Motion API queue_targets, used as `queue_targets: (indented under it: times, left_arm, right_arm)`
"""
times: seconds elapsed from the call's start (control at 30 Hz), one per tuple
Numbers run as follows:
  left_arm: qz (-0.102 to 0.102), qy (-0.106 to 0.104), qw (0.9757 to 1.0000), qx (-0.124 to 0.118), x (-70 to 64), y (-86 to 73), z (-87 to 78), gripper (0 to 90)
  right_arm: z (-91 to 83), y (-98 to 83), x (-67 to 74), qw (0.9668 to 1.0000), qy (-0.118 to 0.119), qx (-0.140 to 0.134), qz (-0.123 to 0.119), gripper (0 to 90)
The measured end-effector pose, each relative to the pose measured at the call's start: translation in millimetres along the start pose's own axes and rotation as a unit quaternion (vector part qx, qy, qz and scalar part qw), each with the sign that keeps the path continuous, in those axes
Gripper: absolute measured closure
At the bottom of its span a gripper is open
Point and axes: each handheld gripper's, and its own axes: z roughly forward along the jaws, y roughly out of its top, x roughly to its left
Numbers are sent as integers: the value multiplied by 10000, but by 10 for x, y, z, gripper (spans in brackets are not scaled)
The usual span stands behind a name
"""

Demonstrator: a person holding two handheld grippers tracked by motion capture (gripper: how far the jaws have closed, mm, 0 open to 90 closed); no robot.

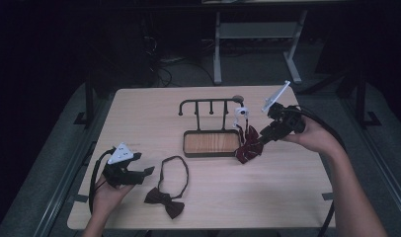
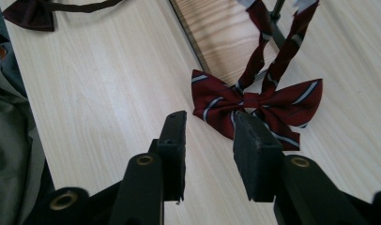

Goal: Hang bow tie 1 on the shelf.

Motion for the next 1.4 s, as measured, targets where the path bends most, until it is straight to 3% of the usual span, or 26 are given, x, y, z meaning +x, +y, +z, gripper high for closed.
queue_targets:
  times: [0.37,0.73,1.4]
  left_arm:
    - [29,11,10000,32,-3,-1,4,272]
    - [4,19,10000,57,-5,-6,16,272]
    - [41,35,9999,123,-11,-7,24,272]
  right_arm:
    - [80,-227,107,9997,54,-238,45,586]
    - [254,-433,178,9995,128,-259,108,559]
    - [378,-641,301,9989,172,-381,197,514]
